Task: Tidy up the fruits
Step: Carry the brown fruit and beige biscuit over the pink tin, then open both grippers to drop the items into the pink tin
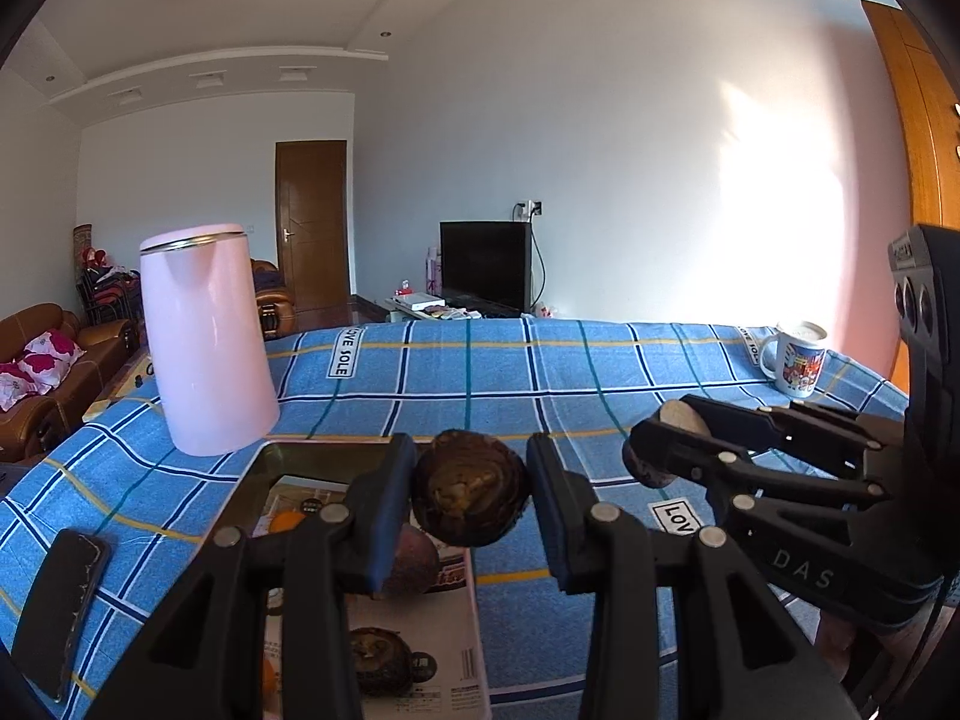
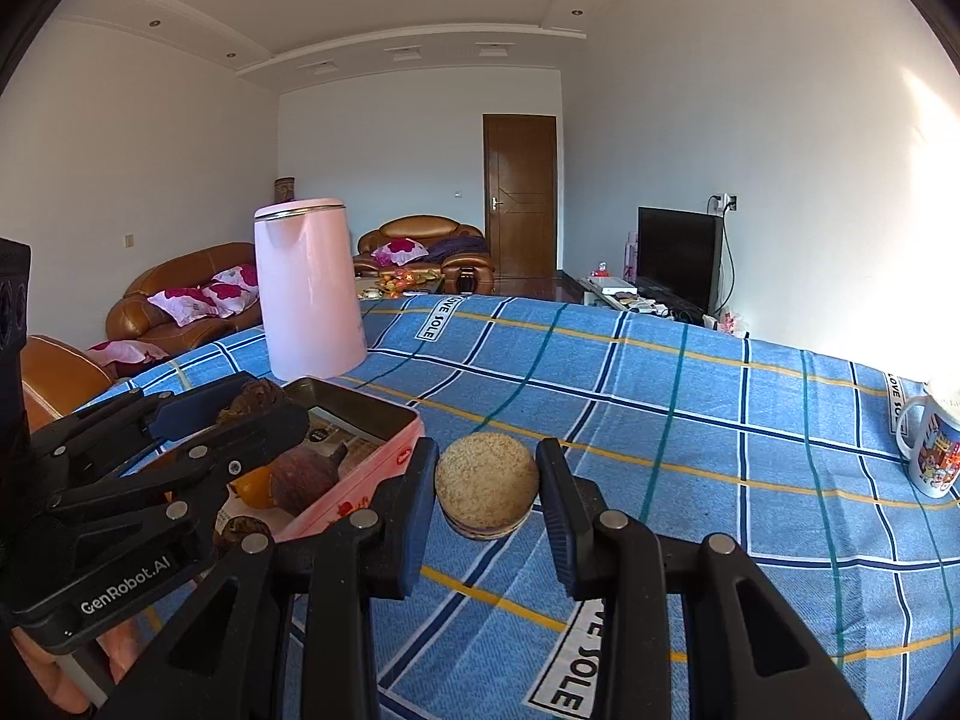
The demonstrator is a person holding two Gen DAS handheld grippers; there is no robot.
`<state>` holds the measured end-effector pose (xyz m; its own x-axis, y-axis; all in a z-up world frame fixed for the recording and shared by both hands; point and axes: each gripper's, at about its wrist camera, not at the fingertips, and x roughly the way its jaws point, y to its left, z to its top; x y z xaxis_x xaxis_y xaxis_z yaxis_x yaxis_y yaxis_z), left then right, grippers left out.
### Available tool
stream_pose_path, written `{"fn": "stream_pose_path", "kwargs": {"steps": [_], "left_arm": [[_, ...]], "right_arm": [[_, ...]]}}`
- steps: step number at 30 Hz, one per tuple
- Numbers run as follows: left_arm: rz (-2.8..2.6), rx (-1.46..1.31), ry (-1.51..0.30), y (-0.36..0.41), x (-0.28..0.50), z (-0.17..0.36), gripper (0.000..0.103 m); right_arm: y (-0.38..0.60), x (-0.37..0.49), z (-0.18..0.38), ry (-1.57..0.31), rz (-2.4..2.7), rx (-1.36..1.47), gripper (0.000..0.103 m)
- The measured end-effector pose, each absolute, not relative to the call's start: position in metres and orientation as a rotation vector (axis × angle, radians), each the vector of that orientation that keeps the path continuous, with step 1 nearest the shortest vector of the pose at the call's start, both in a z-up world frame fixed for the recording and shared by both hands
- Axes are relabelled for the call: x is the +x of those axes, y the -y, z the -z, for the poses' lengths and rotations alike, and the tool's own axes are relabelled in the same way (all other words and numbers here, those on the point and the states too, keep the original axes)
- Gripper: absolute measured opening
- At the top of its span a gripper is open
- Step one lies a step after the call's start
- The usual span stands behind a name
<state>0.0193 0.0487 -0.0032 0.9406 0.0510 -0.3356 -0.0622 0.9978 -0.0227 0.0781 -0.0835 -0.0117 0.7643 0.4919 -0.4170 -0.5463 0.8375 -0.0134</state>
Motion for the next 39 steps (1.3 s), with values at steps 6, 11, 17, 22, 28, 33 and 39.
{"fn": "stream_pose_path", "kwargs": {"steps": [6,11,17,22,28,33,39], "left_arm": [[-0.095,-0.042,-0.35,-0.069,0.009,0.0,0.04],[-0.136,-0.049,-0.359,-0.087,0.002,0.0,0.04],[-0.165,-0.056,-0.374,-0.1,-0.001,0.001,0.04],[-0.185,-0.057,-0.392,-0.107,-0.003,0.004,0.04],[-0.198,-0.073,-0.422,-0.118,-0.001,0.01,0.04],[-0.205,-0.085,-0.45,-0.127,0.001,0.017,0.04],[-0.209,-0.11,-0.478,-0.139,0.002,0.024,0.04]], "right_arm": [[0.064,0.074,0.009,-0.41,-0.617,-0.161,0.035],[0.046,0.07,0.008,-0.406,-0.66,-0.184,0.035],[0.029,0.066,0.007,-0.402,-0.695,-0.207,0.035],[0.018,0.063,0.006,-0.399,-0.715,-0.217,0.035],[0.006,0.061,0.006,-0.403,-0.736,-0.233,0.035],[-0.005,0.061,0.01,-0.414,-0.751,-0.242,0.035],[-0.019,0.059,0.016,-0.439,-0.767,-0.266,0.035]]}}
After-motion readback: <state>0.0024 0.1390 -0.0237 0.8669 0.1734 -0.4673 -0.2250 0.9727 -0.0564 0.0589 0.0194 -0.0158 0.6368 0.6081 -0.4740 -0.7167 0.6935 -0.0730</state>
